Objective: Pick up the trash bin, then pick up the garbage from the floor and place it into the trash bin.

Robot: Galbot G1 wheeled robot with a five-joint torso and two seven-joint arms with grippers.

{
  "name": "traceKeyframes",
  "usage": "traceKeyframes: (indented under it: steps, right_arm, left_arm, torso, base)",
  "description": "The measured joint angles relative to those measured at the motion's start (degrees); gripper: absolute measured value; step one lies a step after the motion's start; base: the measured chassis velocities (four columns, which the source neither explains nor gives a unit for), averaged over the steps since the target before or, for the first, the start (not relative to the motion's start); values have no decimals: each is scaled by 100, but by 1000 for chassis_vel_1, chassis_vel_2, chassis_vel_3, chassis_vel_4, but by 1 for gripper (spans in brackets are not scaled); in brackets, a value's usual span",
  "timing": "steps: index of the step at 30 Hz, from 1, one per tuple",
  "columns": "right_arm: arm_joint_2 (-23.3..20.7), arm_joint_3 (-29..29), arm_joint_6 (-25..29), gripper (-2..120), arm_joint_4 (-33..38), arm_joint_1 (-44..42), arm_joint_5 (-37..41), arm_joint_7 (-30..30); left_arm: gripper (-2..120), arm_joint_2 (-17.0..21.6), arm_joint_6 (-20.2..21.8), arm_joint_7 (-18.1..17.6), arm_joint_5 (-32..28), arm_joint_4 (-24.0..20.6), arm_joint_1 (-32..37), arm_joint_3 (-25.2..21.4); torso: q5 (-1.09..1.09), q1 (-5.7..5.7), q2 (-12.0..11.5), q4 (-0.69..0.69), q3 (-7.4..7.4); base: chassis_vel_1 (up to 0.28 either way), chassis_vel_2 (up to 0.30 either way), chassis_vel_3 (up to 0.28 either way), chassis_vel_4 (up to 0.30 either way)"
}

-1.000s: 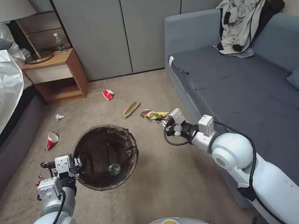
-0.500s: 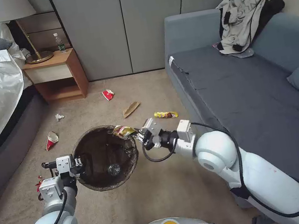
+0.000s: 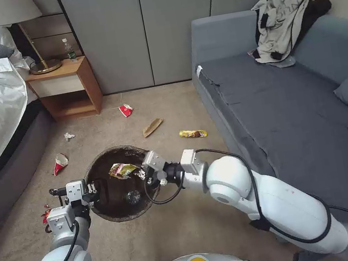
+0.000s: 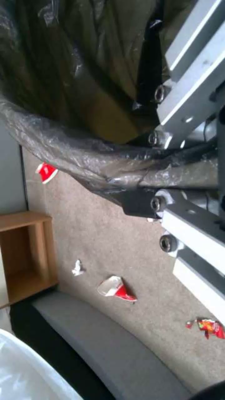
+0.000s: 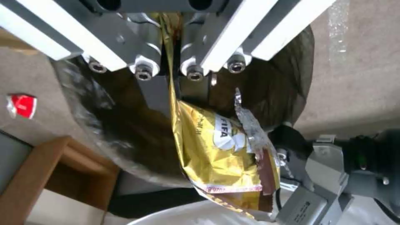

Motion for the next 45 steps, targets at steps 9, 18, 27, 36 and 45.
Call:
traceKeyframes:
  steps: [9,18,27,36,45]
  right_arm:
    - [364,-425,-63,0,-410,345,18,173]
    - [636,-675,-160,18,-688,514,87,577]
    - [655,-707,-167,50,-741,498,116,774]
    - [649,-692,-167,83,-715,495,130,811]
    - [605,-578,-161,100,-627,488,171,852]
  left_arm:
    - [4,-9,4,0,0,-25,-11,10]
    - [4,-13,7,4,-16,-42,-11,6]
    - [4,-8,10,10,-30,-46,-15,2]
    - [4,2,15,14,-35,-46,-24,4]
    - [4,1,18,18,-47,-46,-25,-4]
  torso:
    - [0,0,0,0,0]
    - [0,0,0,1,0]
    - [0,0,0,0,0]
    - [1,0,0,0,0]
    - [1,0,0,0,-1]
  base:
    - [0,0,0,0]
    - [0,0,0,0]
    - [0,0,0,0]
    - [0,0,0,0]
    - [0,0,0,0]
